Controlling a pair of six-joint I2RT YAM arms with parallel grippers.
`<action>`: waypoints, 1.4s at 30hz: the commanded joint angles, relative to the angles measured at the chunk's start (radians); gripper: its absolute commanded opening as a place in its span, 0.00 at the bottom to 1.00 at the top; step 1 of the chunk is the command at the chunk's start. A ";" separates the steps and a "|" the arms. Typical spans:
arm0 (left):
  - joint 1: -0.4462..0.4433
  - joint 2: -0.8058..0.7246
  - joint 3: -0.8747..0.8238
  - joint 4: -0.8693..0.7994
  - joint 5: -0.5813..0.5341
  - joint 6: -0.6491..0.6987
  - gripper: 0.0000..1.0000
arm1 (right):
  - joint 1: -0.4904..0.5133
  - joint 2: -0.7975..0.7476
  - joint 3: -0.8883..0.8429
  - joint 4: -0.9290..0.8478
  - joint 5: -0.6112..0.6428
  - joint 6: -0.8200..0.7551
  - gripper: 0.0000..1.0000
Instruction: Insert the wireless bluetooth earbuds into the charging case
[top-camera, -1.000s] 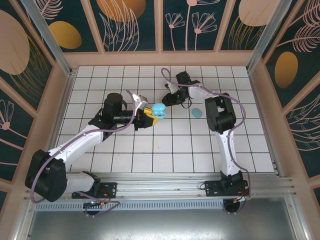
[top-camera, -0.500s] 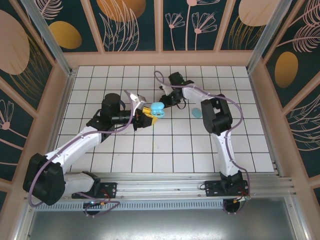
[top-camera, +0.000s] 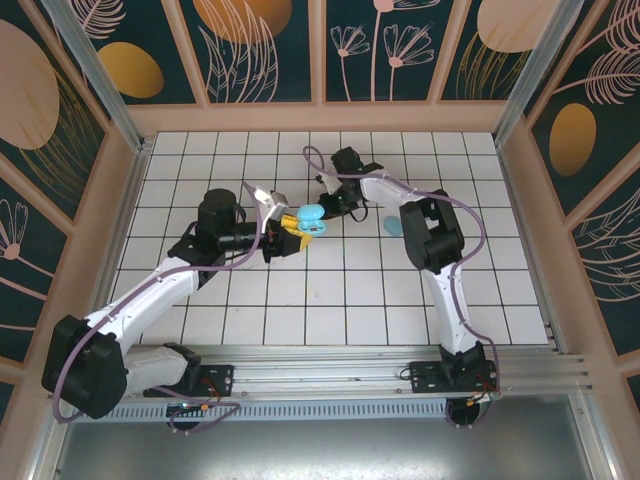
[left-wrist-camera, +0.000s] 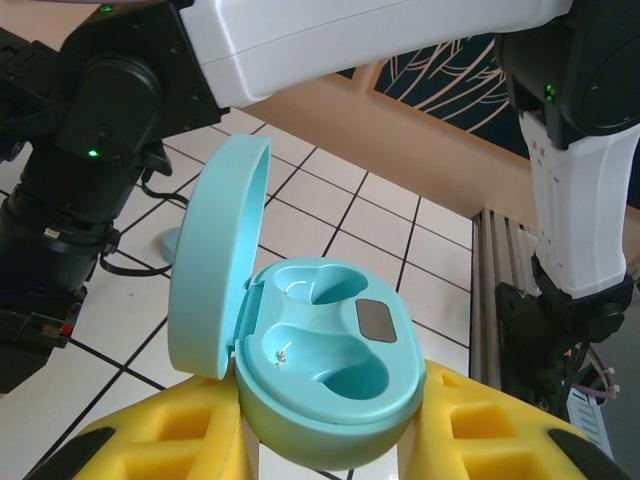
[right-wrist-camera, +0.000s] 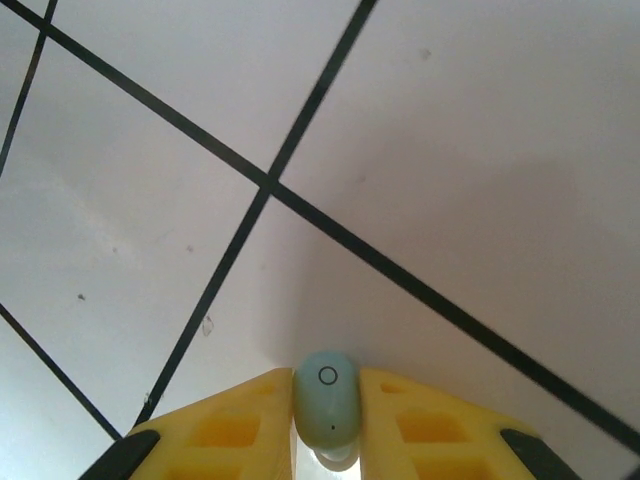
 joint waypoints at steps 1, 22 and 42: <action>0.007 -0.017 -0.013 0.013 -0.007 0.014 0.20 | -0.012 -0.136 -0.085 0.062 0.032 0.077 0.20; 0.007 0.009 -0.016 0.135 -0.003 -0.057 0.20 | 0.125 -0.968 -0.632 0.271 0.343 0.312 0.19; 0.007 0.065 0.022 0.161 0.018 -0.065 0.20 | 0.341 -1.151 -0.689 0.360 0.402 0.379 0.19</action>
